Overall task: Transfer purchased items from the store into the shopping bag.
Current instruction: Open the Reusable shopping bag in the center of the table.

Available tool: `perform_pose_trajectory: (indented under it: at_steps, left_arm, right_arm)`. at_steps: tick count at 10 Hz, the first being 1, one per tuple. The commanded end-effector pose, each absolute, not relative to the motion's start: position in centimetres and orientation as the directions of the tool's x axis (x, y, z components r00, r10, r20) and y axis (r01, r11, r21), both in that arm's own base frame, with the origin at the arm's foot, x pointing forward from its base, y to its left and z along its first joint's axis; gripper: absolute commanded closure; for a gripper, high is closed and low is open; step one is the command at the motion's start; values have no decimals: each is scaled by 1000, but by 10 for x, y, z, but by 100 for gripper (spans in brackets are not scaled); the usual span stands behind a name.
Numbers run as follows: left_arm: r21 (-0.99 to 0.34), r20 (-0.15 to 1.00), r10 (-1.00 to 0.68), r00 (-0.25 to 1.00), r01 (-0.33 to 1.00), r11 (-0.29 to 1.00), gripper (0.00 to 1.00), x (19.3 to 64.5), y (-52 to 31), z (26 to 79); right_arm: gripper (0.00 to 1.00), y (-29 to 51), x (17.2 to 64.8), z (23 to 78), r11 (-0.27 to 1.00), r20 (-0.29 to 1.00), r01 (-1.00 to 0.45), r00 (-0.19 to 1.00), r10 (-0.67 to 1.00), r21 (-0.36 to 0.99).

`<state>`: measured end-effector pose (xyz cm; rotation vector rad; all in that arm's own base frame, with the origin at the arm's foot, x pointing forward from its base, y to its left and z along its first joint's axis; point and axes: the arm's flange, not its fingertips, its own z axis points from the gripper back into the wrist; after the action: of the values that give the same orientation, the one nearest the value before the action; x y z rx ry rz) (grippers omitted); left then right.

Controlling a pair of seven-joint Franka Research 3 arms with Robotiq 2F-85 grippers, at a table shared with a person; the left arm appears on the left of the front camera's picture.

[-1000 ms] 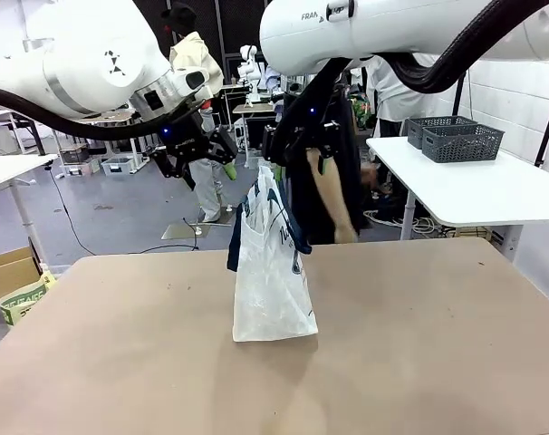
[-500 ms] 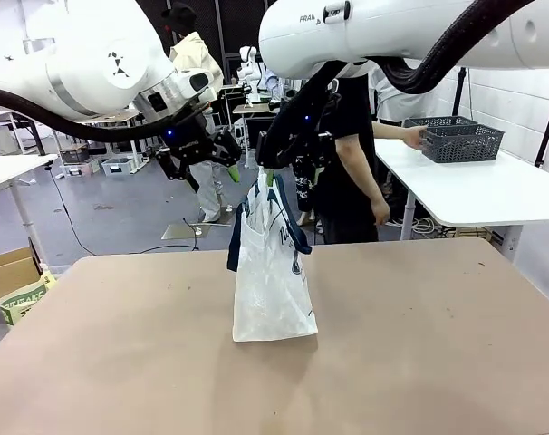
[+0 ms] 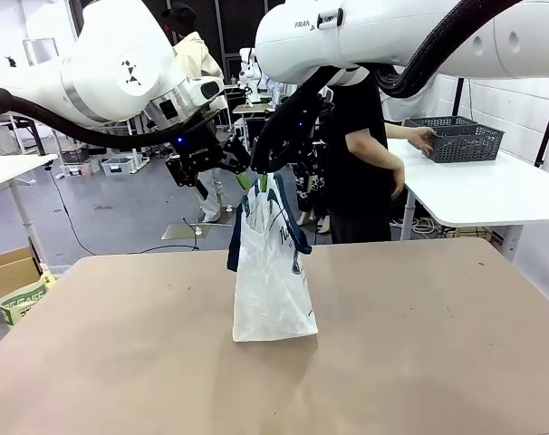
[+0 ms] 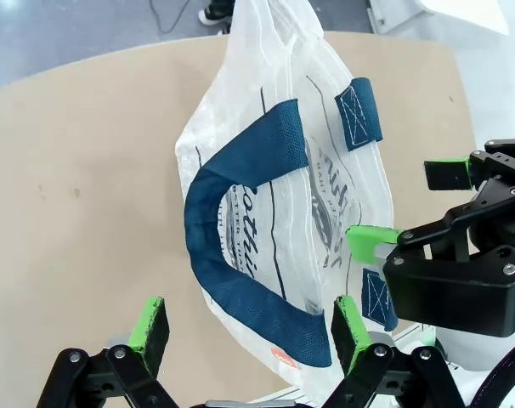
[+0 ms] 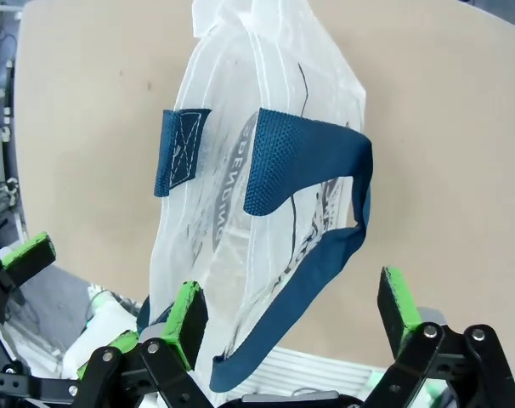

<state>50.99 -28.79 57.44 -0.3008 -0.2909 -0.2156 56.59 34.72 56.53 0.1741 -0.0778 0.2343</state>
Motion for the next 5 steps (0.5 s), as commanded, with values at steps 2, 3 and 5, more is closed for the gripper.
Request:
perform_pose_trajectory:
  at_steps: [2,3,5]
  left_arm:
    - [-295,293,-151,944,239,925,0,506,-288,571]
    - [-298,288,-157,945,244,923,0,508,-289,568]
    - [-323,273,-165,948,252,912,0,508,-291,565]
  right_arm:
    - [0,356,566,563,965,43,-197,980,192,173]
    - [0,356,568,559,966,37,-195,981,192,170]
    - [0,356,569,552,973,17,-170,985,170,157]
